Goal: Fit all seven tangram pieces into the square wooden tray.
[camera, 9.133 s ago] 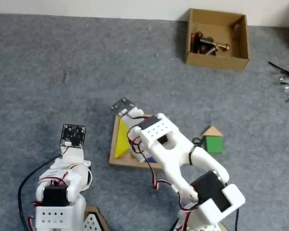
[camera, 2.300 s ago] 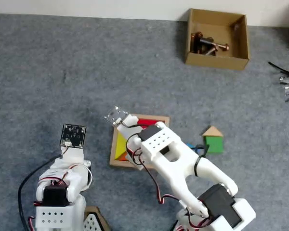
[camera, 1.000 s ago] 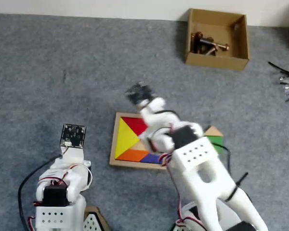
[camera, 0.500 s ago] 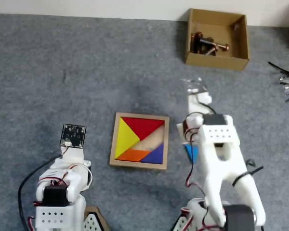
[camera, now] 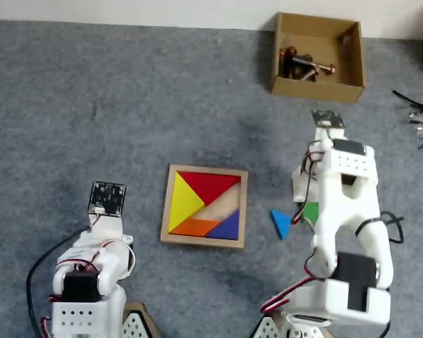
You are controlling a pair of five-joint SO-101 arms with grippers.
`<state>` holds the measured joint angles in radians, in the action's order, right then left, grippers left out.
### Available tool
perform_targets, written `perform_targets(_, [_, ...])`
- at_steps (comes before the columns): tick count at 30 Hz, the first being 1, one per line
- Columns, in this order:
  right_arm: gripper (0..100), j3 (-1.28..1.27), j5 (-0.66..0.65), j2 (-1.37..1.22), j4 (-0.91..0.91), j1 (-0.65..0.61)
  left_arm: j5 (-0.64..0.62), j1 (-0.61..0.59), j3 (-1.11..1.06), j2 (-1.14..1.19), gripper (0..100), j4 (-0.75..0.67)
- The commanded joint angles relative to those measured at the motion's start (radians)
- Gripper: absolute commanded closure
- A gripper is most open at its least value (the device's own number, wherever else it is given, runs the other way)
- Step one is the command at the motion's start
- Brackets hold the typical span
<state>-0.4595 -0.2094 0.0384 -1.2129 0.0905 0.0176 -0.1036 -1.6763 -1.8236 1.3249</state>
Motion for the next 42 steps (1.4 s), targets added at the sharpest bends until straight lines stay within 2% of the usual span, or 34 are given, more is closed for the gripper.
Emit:
perform_targets(1, [77.0,0.062,0.012,-0.028,-0.022,0.004,-0.002,0.012,-0.018,-0.010,99,0.003])
perform_targets(14, [77.0,0.056,0.003,-0.058,-0.015,-0.045,-0.002,0.012,-0.018,-0.010,99,0.003])
perform_targets(20, [77.0,0.059,-0.044,-0.056,-0.013,-0.047,-0.002,0.012,-0.018,-0.010,99,0.003])
perform_targets(26, [77.0,0.054,-0.046,-0.058,0.021,-0.102,-0.002,0.012,-0.018,-0.010,99,0.003])
perform_targets(42, [77.0,0.061,-0.046,-0.059,0.085,-0.012,-0.002,0.012,-0.018,-0.010,99,0.003])
